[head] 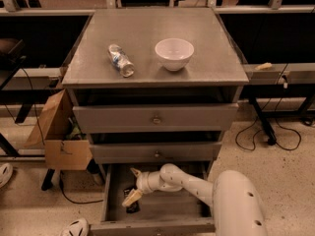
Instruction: Pick rxbar chocolate from bottom drawer and place on counter
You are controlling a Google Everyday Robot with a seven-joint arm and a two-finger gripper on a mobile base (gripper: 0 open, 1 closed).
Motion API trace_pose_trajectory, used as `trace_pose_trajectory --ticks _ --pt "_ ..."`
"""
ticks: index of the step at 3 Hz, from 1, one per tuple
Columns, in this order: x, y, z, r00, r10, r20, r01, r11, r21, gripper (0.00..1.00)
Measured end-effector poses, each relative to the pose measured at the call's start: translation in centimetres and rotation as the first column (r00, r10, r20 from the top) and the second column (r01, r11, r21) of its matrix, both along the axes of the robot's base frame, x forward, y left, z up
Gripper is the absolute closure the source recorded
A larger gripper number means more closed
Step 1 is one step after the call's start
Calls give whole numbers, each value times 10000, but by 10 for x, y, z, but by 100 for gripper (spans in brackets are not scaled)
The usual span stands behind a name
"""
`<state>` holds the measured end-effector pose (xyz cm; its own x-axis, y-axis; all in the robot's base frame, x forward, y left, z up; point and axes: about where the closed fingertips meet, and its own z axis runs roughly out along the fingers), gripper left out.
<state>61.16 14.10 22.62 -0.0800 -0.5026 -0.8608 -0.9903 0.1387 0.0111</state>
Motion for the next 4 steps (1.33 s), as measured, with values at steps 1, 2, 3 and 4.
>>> trace_pose_trajectory --ticks 1,2,3,4 --pt "0 13 -28 9937 812 771 -810 9967 -61 0" --pt "-3 13 -54 9765 1285 1729 -1224 9914 -455 0" --pt "-4 14 -58 9702 1429 1954 -1349 9894 -540 0" --pt "-5 18 -62 9572 1787 2277 -1731 9839 -446 0"
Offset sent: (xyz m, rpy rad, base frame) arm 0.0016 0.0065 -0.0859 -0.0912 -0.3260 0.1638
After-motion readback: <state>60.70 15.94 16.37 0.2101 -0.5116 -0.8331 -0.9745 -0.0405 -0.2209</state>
